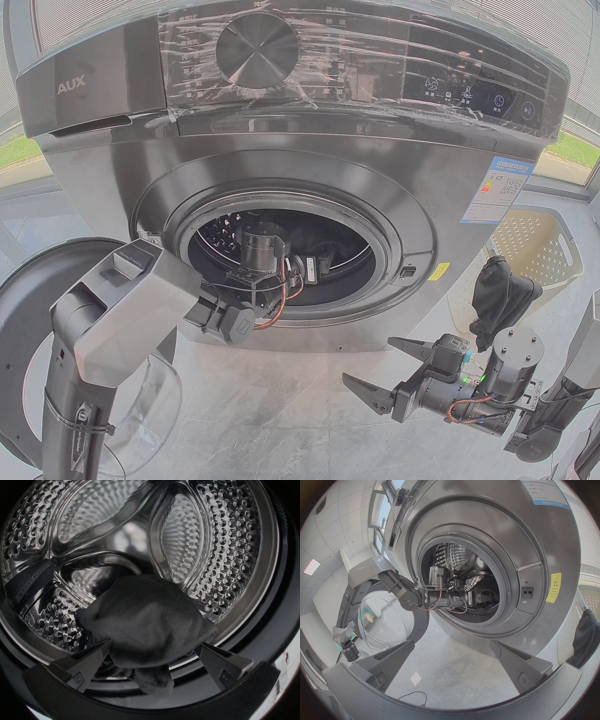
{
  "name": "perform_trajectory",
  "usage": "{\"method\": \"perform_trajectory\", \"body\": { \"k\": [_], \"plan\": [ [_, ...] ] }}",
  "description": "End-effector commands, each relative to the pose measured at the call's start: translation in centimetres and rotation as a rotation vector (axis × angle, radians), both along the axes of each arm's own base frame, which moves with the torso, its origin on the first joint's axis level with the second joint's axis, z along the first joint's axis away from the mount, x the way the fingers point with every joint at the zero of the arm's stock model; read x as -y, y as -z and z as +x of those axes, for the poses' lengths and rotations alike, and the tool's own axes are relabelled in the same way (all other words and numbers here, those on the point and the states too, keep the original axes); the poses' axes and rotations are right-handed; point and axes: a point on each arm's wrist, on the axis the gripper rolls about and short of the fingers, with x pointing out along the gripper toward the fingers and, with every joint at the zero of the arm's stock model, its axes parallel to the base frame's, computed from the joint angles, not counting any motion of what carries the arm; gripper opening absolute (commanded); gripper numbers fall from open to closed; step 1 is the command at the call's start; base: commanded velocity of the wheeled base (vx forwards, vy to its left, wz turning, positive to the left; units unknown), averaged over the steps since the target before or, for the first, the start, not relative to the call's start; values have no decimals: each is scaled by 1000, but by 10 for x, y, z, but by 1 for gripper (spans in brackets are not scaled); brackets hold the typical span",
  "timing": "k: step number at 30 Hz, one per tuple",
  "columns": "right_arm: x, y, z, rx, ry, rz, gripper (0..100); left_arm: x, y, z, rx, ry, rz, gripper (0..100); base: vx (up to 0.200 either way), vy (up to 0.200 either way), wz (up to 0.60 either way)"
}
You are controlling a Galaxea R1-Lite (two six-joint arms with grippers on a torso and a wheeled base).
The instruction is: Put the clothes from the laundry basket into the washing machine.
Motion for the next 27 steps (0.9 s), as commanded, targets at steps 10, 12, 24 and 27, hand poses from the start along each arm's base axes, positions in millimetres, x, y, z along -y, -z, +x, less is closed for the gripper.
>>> {"method": "perform_trajectory", "body": {
  "k": [10,12,24,27],
  "plan": [
    [-1,1,1,1,0,0,100,4,27,44,-11,-37,-5,0,0,0,0],
    [-1,1,1,0,0,2,100,4,23,50,15,-52,-20,0,0,0,0],
    [-2,3,2,0,0,2,100,-2,12,75,137,-134,-163,0,0,0,0],
    [-2,3,2,0,0,2,100,0,12,74,131,-131,-160,0,0,0,0]
  ]
}}
